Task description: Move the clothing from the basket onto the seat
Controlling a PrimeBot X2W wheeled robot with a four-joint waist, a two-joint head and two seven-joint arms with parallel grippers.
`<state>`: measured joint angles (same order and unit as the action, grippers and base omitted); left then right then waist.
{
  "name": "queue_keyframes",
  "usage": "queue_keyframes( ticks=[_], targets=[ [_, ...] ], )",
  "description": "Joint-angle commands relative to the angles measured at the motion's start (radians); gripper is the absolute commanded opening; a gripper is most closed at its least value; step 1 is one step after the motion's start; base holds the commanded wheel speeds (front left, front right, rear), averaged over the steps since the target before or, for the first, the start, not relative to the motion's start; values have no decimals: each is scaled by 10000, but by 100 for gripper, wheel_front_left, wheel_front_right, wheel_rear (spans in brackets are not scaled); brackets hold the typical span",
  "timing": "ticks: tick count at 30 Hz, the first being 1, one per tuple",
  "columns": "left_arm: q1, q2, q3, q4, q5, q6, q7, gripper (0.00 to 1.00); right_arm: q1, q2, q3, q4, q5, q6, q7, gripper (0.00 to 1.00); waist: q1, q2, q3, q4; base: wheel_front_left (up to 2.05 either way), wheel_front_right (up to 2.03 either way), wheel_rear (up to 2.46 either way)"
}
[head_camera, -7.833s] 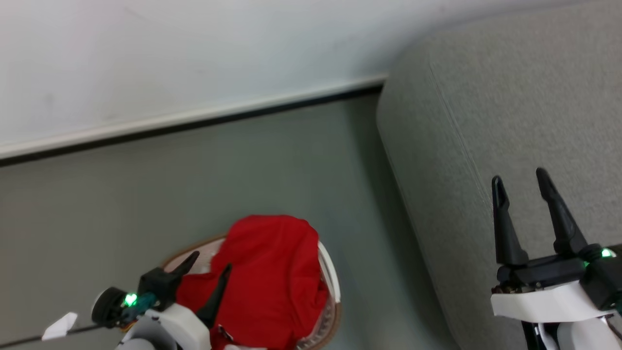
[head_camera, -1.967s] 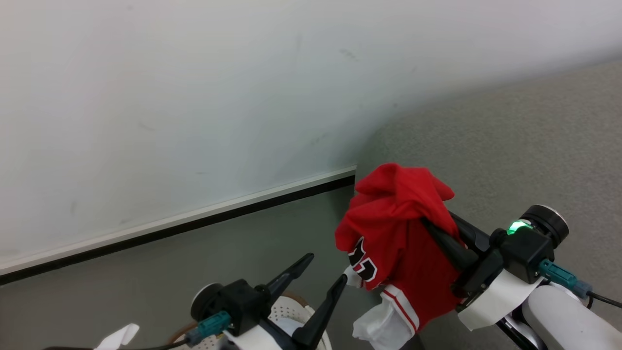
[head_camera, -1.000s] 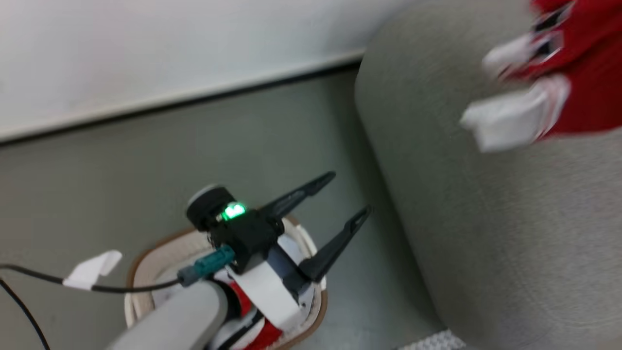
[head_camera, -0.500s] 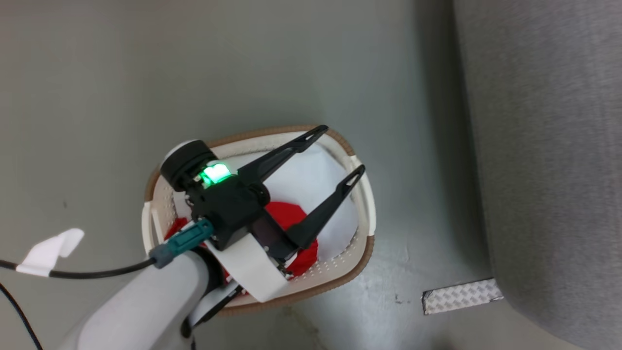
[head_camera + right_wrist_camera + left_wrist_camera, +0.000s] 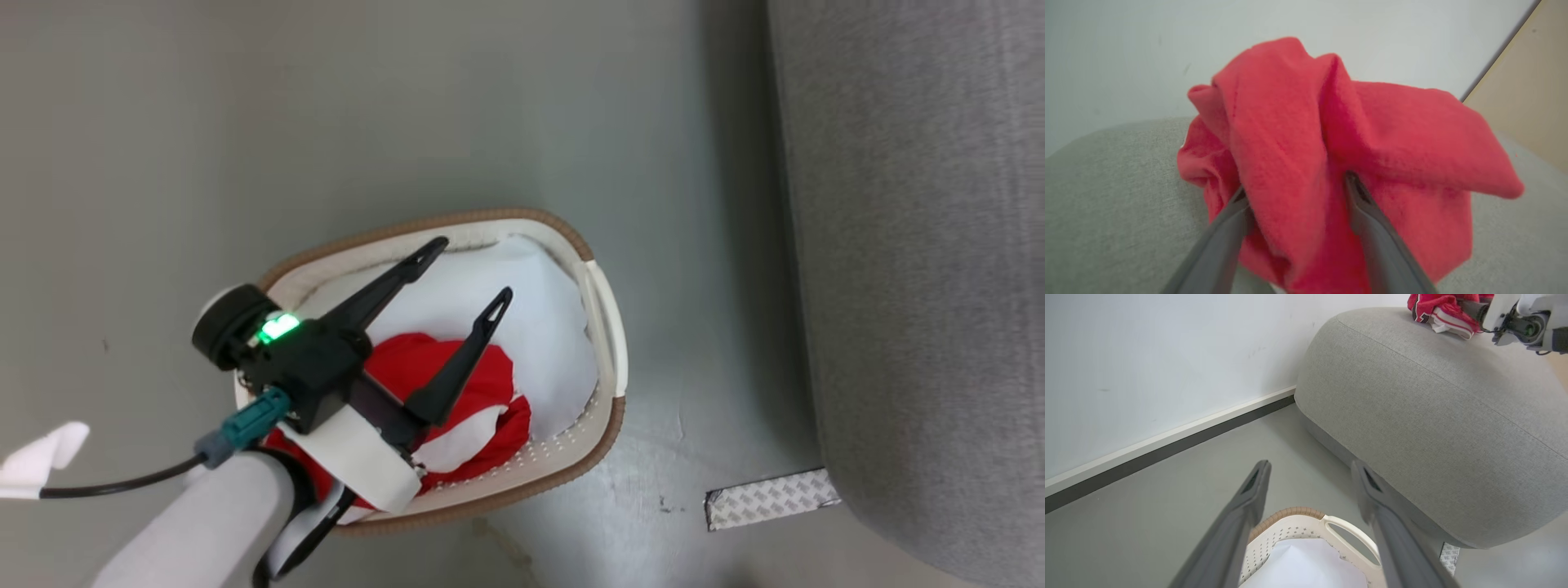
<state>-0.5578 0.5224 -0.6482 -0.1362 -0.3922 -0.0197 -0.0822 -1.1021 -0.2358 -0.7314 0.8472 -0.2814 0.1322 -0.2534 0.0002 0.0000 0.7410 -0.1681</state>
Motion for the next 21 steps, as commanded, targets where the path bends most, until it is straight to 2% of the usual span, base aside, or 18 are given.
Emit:
queue_keyframes(
  ticks=[1, 5, 8, 12, 21],
  targets=[
    [213, 34, 38, 126, -102, 50, -116, 100, 325, 32, 50, 74, -241, -28, -59, 100, -2, 0, -489, -183, 0, 0, 0],
    [465, -139, 120, 434, -366, 216, -409, 100, 990, 473, 589, -375, -465, -28, -117, 100, -2, 0, -1312, -292, 0, 0, 0],
    [708, -290, 210, 783, -453, 385, -736, 100, 1758, 876, 1029, -1237, -207, -29, -98, 100, -2, 0, -1959, -327, 0, 0, 0],
    [1124, -528, 229, 1486, -643, 455, -1211, 100, 3136, 1365, 2181, -2607, 187, -29, -101, 100, -2, 0, -2924, -307, 0, 0, 0],
    [2290, -1268, 766, 2689, -952, 914, -1817, 100, 6237, 1698, 4246, -4988, 1449, -29, -105, 100, -2, 0, -4961, 117, 0, 0, 0]
  ],
)
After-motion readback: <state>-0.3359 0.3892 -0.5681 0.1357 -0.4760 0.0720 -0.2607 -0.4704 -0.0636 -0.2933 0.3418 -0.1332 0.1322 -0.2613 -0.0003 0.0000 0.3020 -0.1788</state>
